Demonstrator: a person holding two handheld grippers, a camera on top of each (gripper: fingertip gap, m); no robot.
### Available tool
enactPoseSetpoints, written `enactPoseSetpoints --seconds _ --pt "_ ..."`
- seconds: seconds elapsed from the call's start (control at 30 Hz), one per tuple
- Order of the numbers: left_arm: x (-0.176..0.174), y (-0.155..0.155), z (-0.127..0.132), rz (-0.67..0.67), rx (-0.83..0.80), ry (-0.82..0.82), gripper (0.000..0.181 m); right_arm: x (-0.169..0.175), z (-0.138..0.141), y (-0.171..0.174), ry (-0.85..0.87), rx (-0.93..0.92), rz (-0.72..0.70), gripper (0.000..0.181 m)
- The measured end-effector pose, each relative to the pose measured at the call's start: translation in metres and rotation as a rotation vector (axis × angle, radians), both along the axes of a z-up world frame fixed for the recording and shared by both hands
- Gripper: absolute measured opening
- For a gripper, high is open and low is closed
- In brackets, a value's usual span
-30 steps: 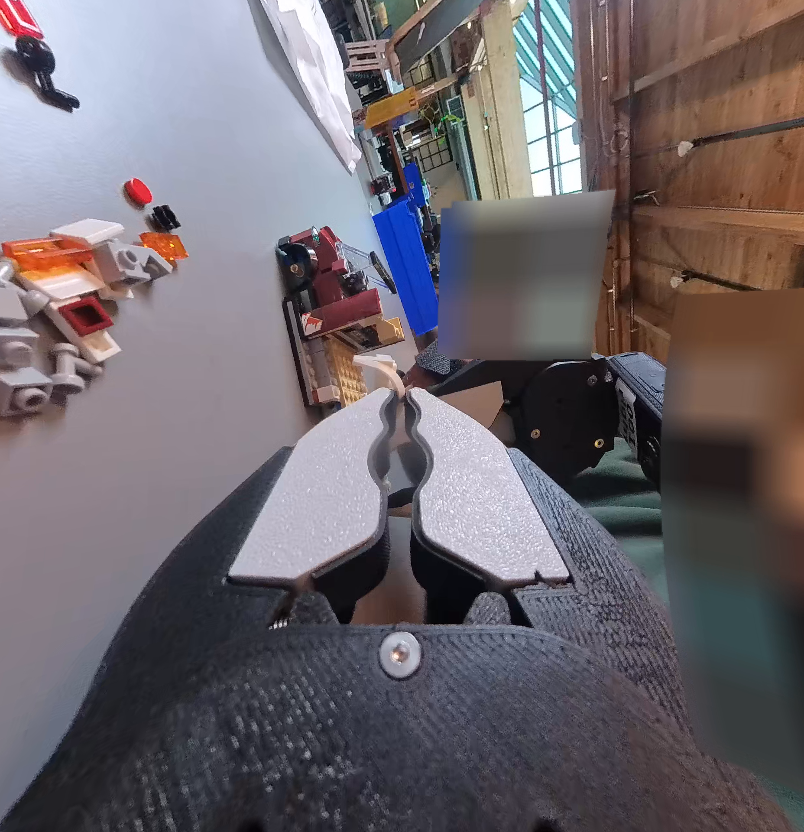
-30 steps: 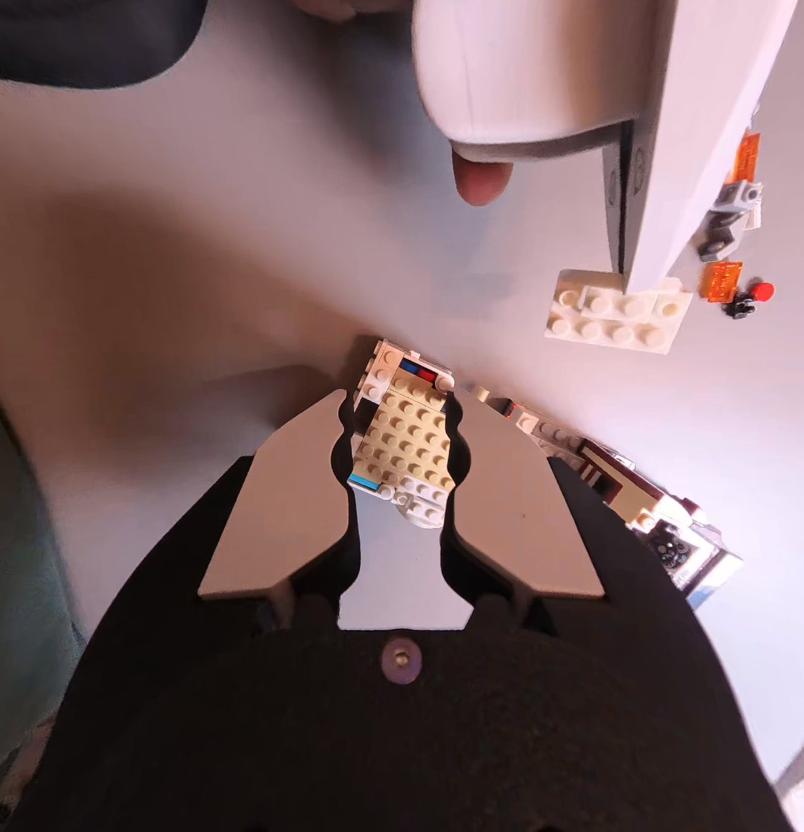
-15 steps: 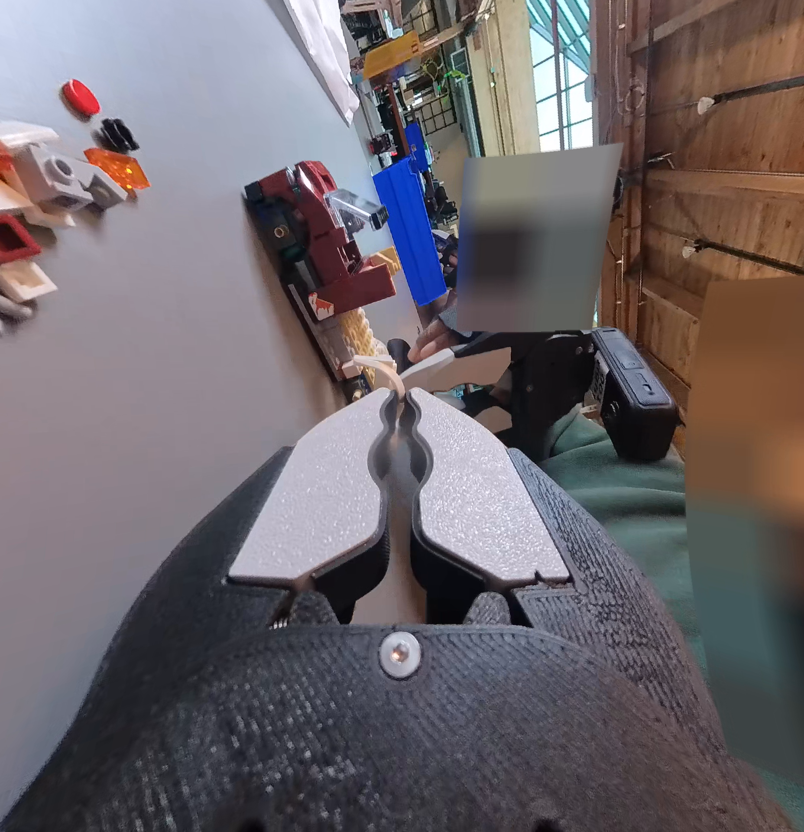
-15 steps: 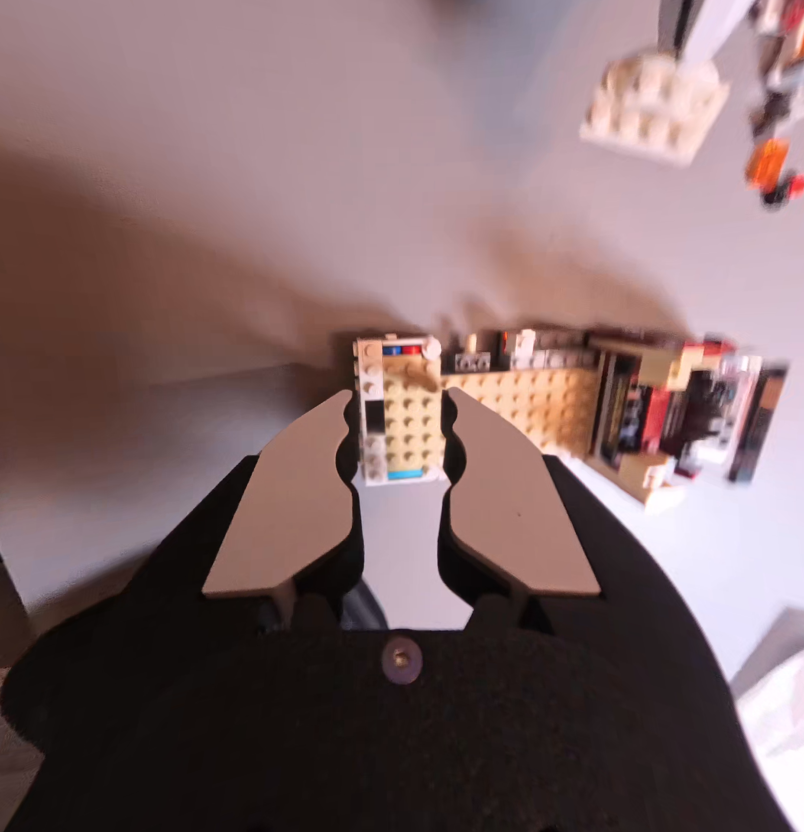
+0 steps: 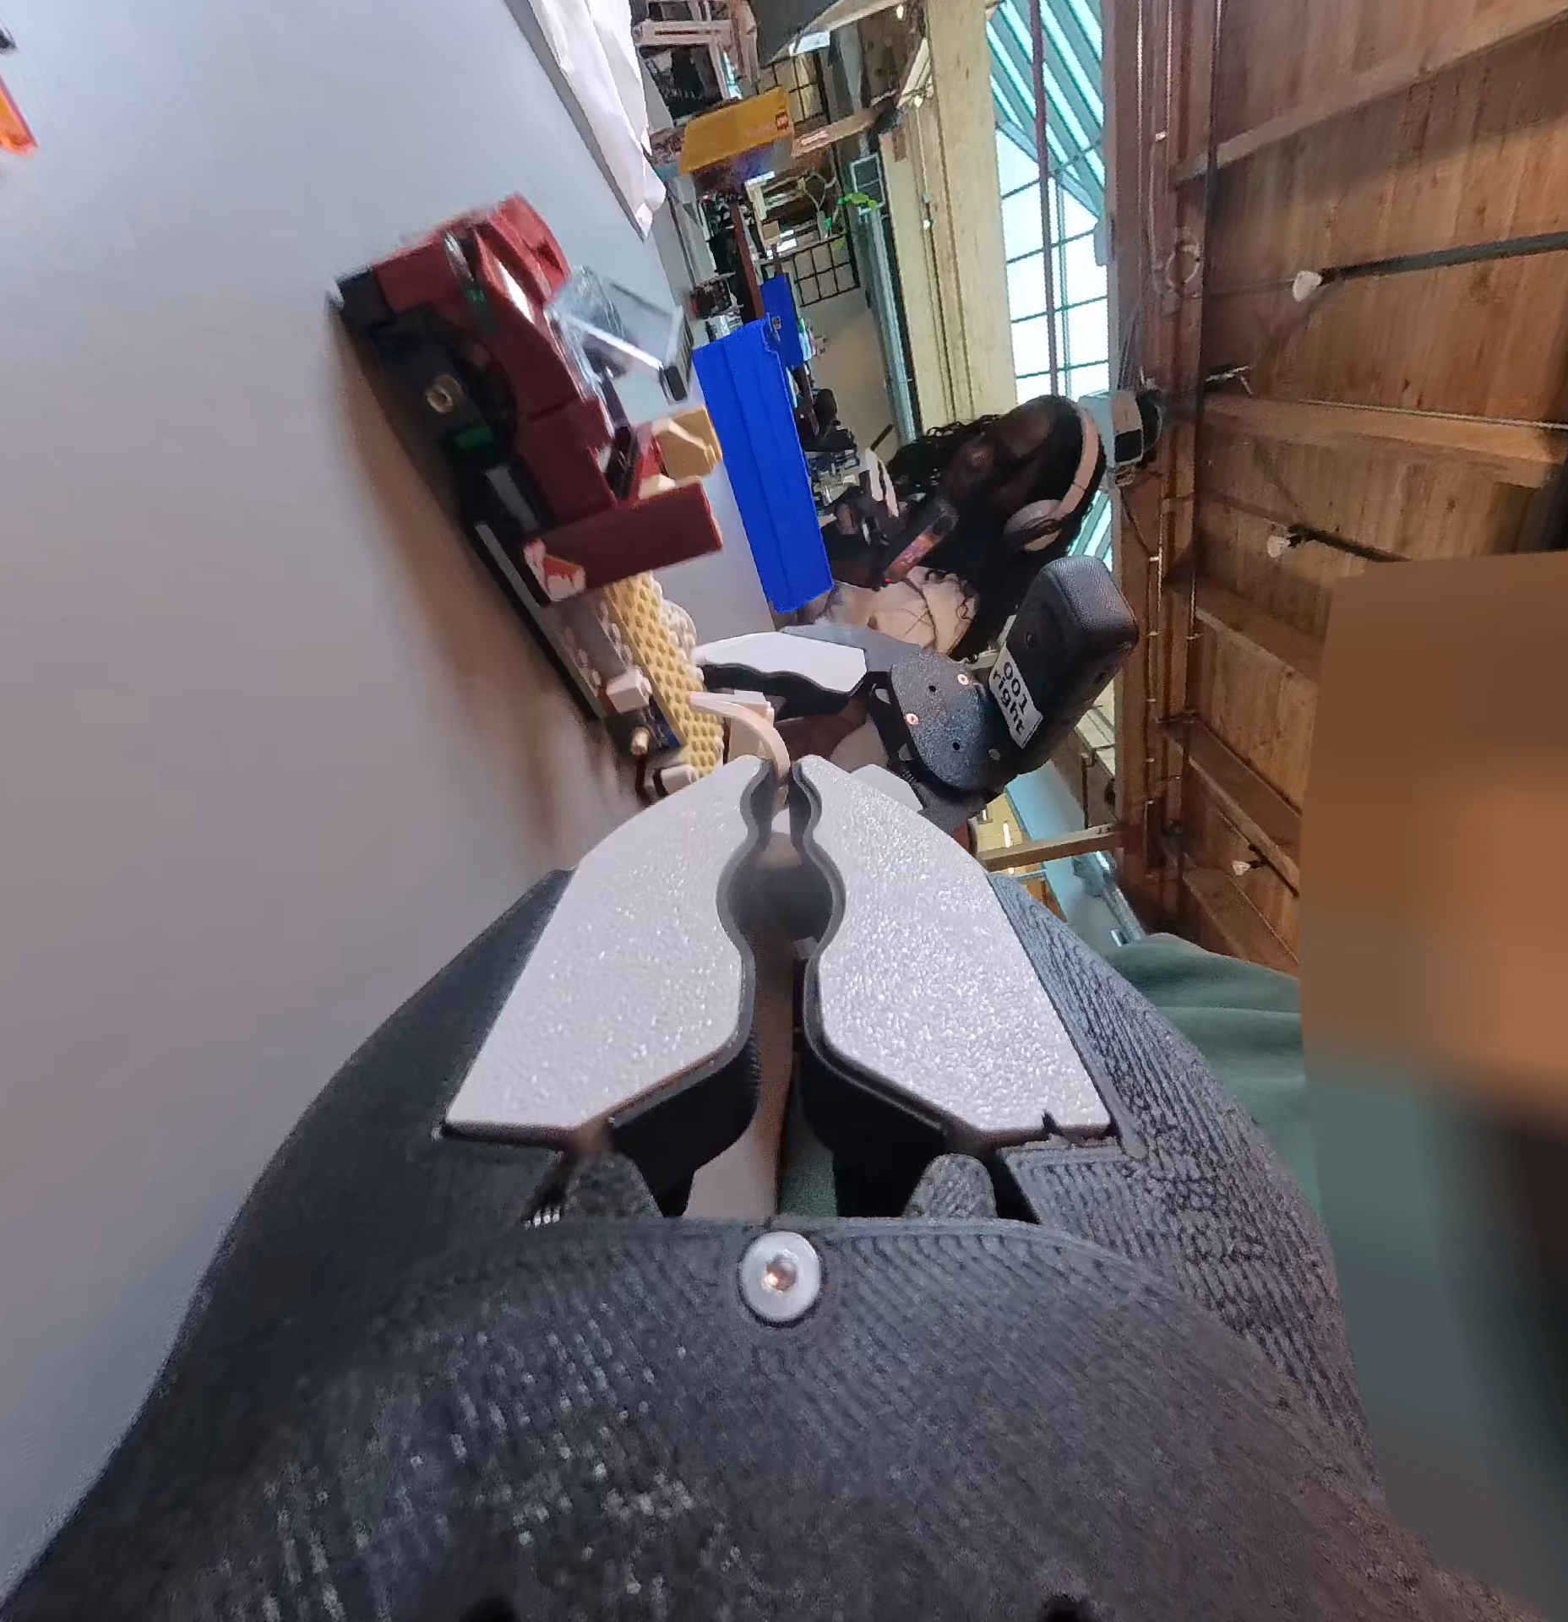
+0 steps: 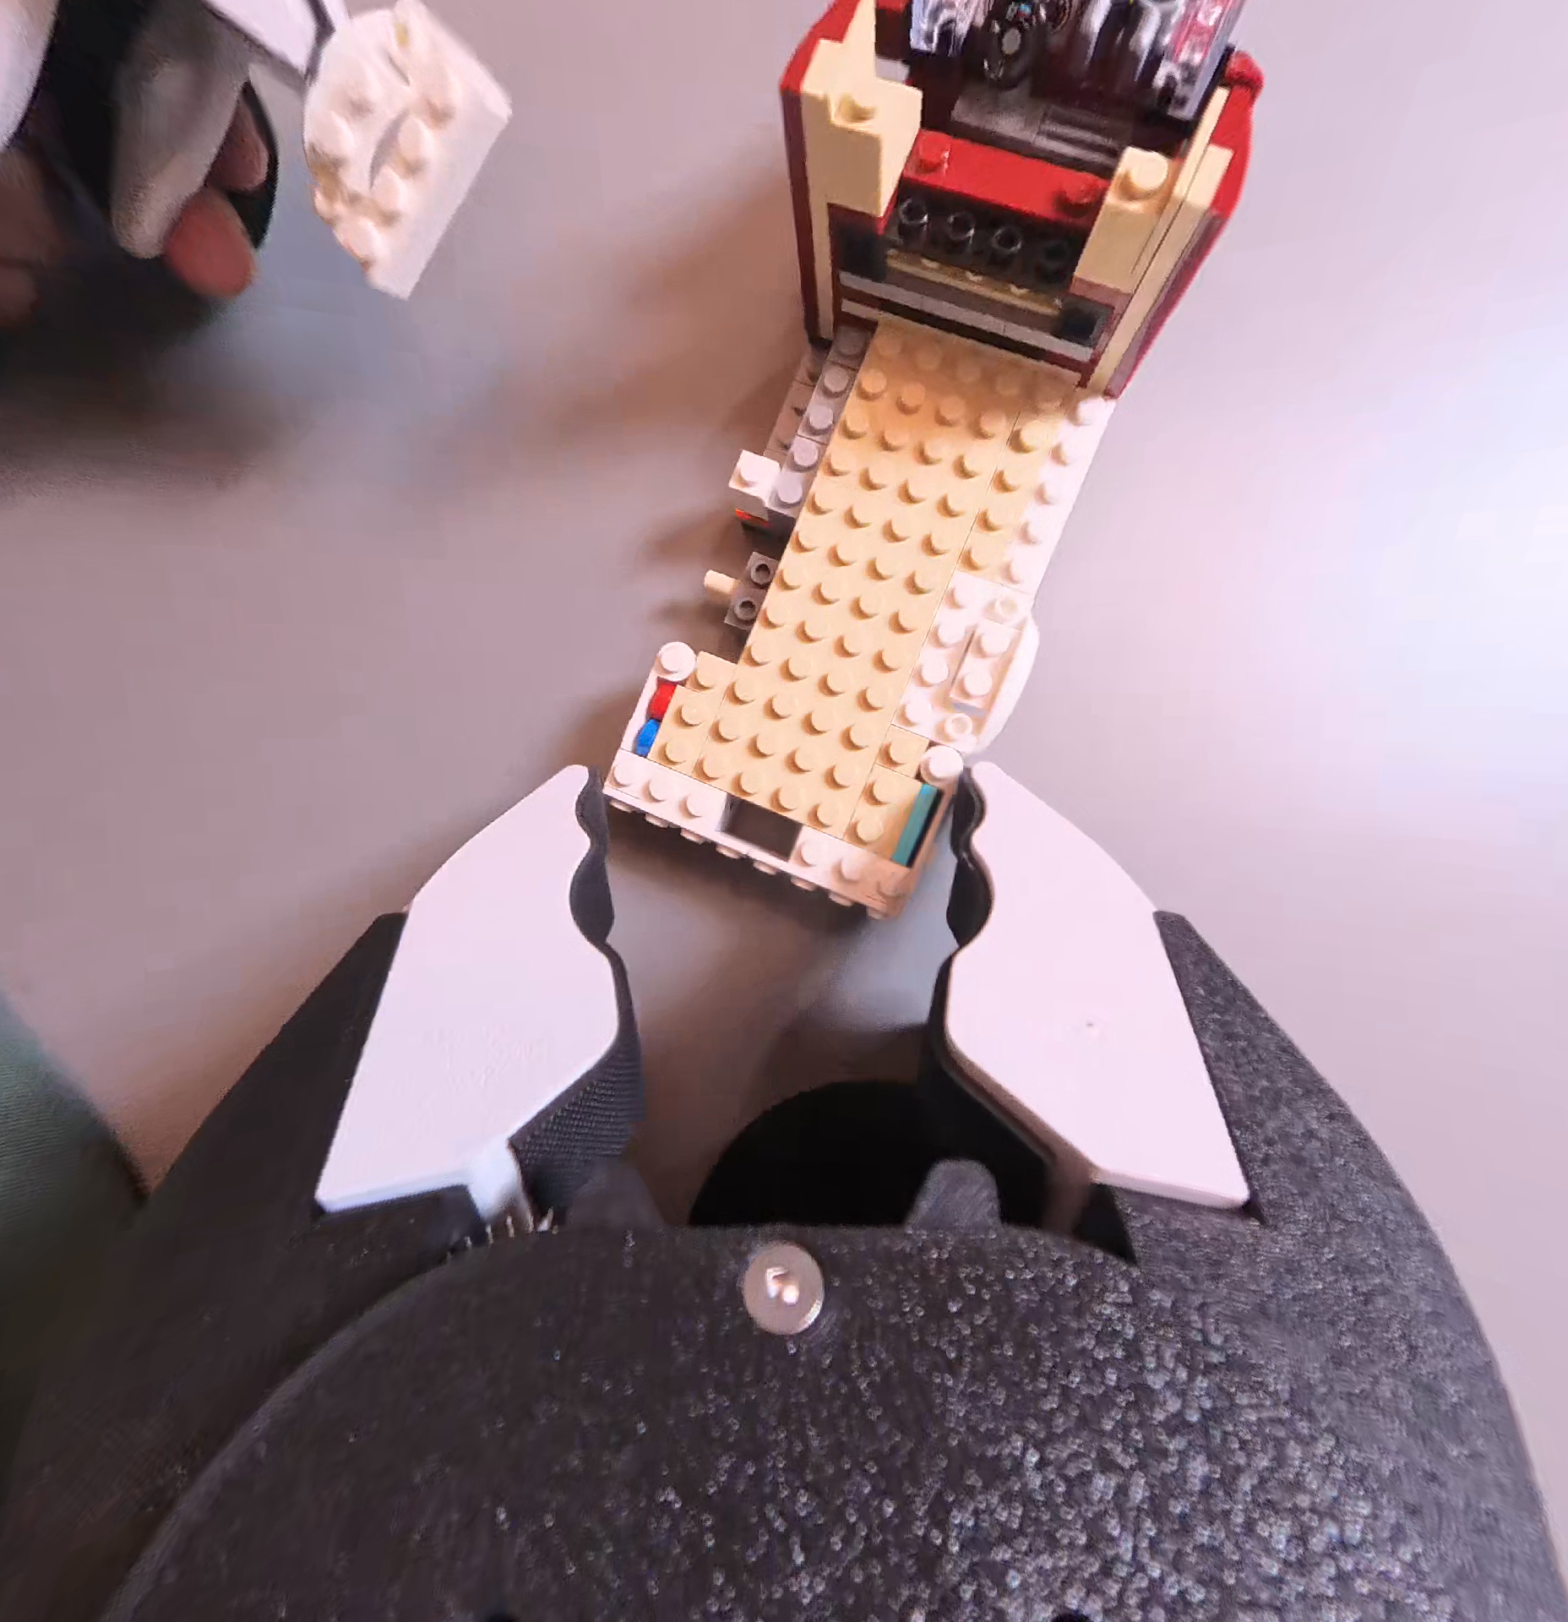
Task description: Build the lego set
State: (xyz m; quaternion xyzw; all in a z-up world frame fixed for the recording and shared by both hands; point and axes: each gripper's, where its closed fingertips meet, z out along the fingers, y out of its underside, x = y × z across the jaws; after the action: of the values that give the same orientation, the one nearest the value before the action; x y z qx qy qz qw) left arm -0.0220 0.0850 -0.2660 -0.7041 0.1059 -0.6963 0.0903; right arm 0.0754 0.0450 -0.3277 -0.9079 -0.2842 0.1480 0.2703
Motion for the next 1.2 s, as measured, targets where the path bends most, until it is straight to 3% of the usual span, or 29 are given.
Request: enactPoseSetpoints --seconds 0.3,0.57,0.8,1.03,1.2 --pt "0.016 -0.015 -0.004 0.12 -0.106 -0.014 0.003 -0.018 0.0 0.012 0.0 0.018 0.215 0.075" --pt "0.017 -0.008 -0.015 0.322 -0.2 -0.022 0.004 -0.034 0.001 0.021 0.007 0.047 0.118 0.075" --pt "0.023 -0.003 -0.02 0.408 -0.237 -0.018 0.006 -0.039 0.008 0.006 0.095 0.021 0.146 0.075" --pt "0.02 -0.002 -0.025 0.452 -0.261 0.02 0.003 -0.029 0.027 0.006 0.182 0.025 0.27 0.069" --pt "0.022 -0.003 -0.028 0.471 -0.324 0.025 0.003 -0.04 0.046 0.01 0.25 0.053 0.432 0.062"
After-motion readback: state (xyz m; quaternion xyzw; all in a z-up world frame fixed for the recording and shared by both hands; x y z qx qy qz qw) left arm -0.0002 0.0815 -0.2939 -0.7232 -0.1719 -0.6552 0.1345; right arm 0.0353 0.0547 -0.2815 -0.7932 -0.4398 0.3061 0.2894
